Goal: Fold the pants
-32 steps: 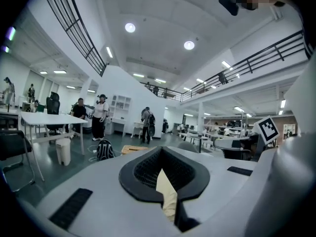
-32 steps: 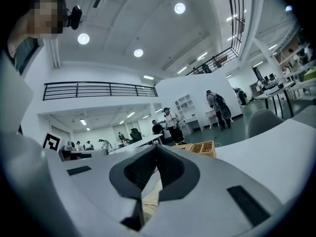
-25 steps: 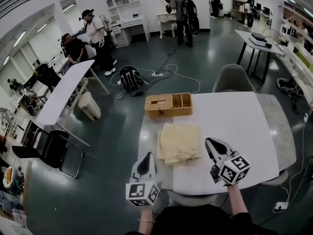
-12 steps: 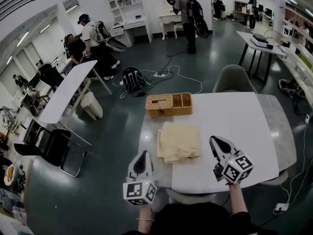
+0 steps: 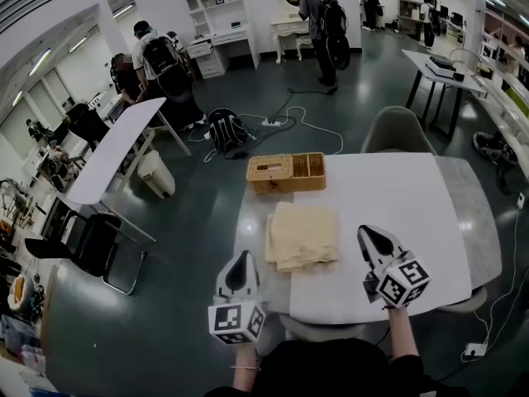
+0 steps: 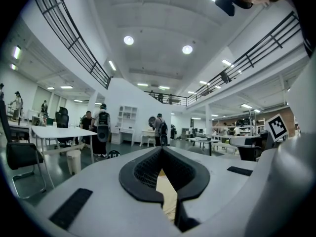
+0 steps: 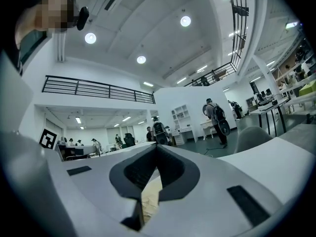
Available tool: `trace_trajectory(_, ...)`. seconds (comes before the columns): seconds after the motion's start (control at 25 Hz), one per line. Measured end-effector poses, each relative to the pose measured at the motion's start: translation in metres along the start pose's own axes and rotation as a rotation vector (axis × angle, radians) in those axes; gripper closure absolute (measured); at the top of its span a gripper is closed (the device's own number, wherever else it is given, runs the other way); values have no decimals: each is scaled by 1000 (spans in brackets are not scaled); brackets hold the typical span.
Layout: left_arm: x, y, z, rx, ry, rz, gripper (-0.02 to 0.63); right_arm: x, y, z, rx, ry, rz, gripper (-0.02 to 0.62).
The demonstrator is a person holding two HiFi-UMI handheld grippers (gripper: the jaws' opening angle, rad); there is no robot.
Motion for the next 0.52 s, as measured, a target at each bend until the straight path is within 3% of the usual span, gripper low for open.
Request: trace_trajectory(0.52, -2, 1, 3, -36, -6, -10, 598, -2, 0, 3, 1, 1, 2, 581)
Point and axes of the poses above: the fingertips, and each gripper's own axes: x backward along the fingers, z to its right, y out of its underside, the point moved 5 cm from there along x, backward along the fingers, and after that the axes turned 6 degrees about y, right-handed, at the moved point
